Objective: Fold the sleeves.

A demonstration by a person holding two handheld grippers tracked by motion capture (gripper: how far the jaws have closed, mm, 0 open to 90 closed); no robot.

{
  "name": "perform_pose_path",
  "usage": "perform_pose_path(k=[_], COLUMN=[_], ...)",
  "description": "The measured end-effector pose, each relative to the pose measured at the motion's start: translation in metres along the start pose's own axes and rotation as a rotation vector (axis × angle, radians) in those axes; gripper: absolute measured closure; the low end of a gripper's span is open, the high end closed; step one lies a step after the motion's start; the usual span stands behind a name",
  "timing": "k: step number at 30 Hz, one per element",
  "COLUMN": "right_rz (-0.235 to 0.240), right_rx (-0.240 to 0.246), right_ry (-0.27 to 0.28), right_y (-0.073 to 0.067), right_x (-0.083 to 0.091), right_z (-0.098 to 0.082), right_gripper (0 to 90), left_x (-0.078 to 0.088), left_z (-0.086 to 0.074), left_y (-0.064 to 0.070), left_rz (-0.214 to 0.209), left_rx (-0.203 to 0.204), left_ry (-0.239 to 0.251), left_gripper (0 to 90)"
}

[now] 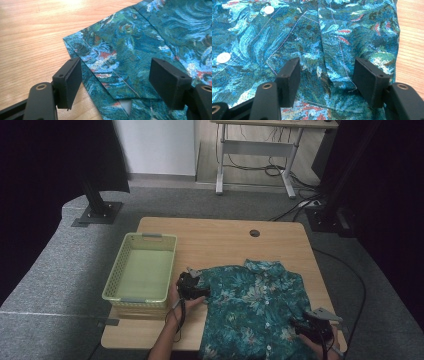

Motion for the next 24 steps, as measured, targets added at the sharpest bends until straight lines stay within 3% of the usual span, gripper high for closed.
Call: perform_pose_path(k=[10, 16, 24], right_rz=[0.000, -0.001, -0.001], right_rx=[0.001, 0.001, 0.001], right_ry=[-0.001, -0.001, -0.002], right_y=[0.000, 0.000, 0.000], right_x=[0.000, 0.000, 0.000], right_z=[0.000, 0.000, 0.000], right_gripper=[37.8, 37.7, 37.7], left_x=[-0.008, -0.010, -0.012], left_z=[-0.005, -0.005, -0.003], left_y=[-0.002, -0.003, -0.006], left_rz=[0.021, 0.030, 0.068], left_rx=[-0.014, -0.009, -0.017], left_ry=[-0.033, -0.025, -0.011], left_gripper=[25.3, 25.0, 35.6])
Point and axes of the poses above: each handheld gripper's, and its own axes: x roughly backward along the jaws, z roughly out of its top, y roughly to its right, the point moved 8 cm from there along -x, roughly forward along the jaws, and after that the axes turned 13 degrees about y, right-handed, at the moved point
